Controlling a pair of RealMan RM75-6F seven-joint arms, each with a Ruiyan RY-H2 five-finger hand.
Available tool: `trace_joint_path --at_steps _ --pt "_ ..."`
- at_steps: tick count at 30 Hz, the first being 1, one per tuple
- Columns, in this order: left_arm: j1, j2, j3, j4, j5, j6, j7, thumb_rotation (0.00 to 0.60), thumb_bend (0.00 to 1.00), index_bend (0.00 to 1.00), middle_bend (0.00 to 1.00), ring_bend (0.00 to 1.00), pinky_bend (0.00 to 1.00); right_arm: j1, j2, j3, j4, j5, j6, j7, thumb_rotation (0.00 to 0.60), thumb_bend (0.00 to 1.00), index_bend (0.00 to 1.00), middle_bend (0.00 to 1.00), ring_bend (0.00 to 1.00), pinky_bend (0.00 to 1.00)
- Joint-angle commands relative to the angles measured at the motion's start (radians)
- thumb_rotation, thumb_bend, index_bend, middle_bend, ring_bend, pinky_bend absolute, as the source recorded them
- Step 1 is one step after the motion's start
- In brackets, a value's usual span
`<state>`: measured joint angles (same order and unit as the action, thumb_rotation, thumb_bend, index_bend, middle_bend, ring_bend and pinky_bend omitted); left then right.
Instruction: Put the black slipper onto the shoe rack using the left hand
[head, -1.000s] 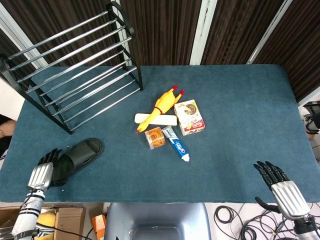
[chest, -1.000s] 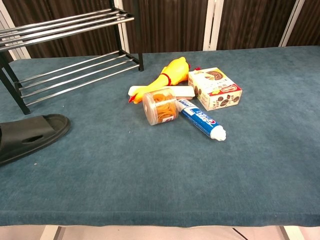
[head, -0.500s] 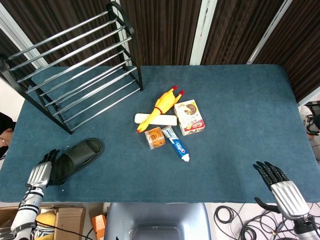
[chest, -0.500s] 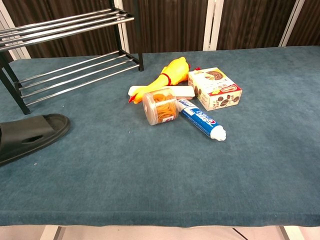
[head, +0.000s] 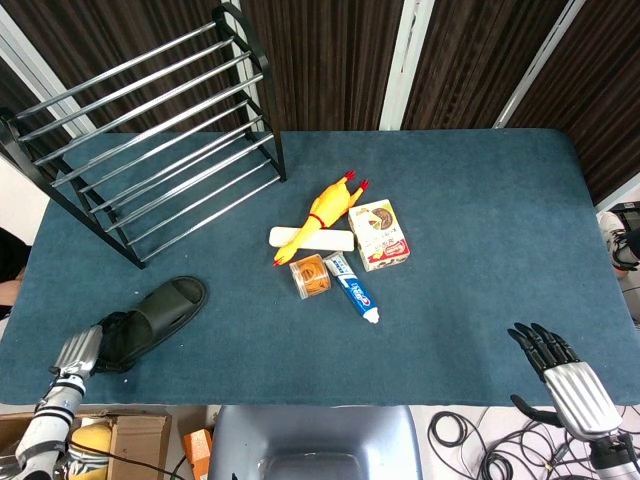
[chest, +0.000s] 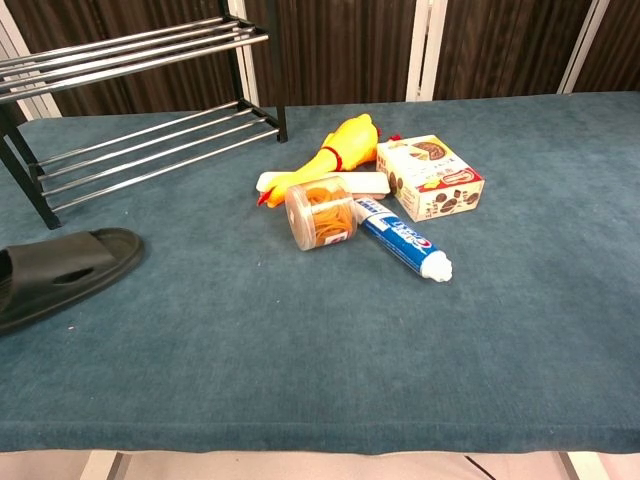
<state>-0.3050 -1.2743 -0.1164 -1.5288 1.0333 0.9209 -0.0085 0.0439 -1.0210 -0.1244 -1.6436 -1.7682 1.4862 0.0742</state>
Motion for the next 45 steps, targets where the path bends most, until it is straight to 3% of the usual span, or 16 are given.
trace_joint_path --at_steps 1,4,10,16,19,25,32,42,45 --pt "0.034 0.012 -0.034 -0.065 0.06 0.056 -0.157 0.6 0.21 0.41 0.61 0.65 0.83 -0.001 0.001 0.0 0.001 -0.001 0.002 0.002 0.6 0.16 0.0 0.05 0.01 0.14" --pt "0.059 0.034 -0.055 -0.13 0.093 0.067 -0.303 0.6 0.24 0.44 0.63 0.66 0.84 -0.002 0.002 0.001 0.0 0.0 0.006 0.005 0.6 0.16 0.0 0.05 0.01 0.14" --pt "0.081 0.074 -0.073 -0.219 0.163 0.093 -0.468 0.6 0.28 0.46 0.66 0.69 0.86 -0.004 0.005 -0.003 0.003 -0.008 0.013 0.013 0.6 0.16 0.0 0.05 0.01 0.14" --pt "0.018 0.109 -0.077 -0.317 0.162 -0.03 -0.536 0.6 0.28 0.47 0.65 0.69 0.86 0.0 0.002 -0.003 0.001 -0.008 0.003 0.005 0.6 0.16 0.0 0.05 0.01 0.14" --pt "-0.041 0.086 -0.093 -0.331 0.086 -0.095 -0.502 0.6 0.28 0.47 0.65 0.69 0.86 0.0 0.005 -0.007 0.001 -0.016 0.005 0.009 0.6 0.16 0.0 0.05 0.01 0.14" --pt "-0.184 -0.004 -0.143 -0.283 -0.188 -0.139 -0.373 0.6 0.29 0.49 0.65 0.69 0.86 0.005 0.005 -0.006 0.004 -0.009 -0.007 0.011 0.6 0.16 0.0 0.05 0.01 0.14" --pt "-0.359 -0.104 -0.188 -0.167 -0.547 -0.028 -0.138 0.6 0.3 0.5 0.66 0.69 0.86 0.0 0.013 -0.01 0.005 -0.013 0.005 0.021 0.6 0.16 0.0 0.05 0.01 0.14" --pt "-0.498 -0.172 -0.248 -0.064 -0.81 0.153 0.113 0.6 0.3 0.51 0.68 0.72 0.88 -0.002 0.017 -0.014 0.006 -0.019 0.005 0.02 0.6 0.16 0.0 0.05 0.01 0.14" --pt "-0.519 -0.186 -0.274 -0.036 -0.86 0.147 0.151 0.6 0.3 0.51 0.68 0.72 0.88 -0.002 0.019 -0.016 0.007 -0.021 0.007 0.023 0.6 0.16 0.0 0.05 0.01 0.14"
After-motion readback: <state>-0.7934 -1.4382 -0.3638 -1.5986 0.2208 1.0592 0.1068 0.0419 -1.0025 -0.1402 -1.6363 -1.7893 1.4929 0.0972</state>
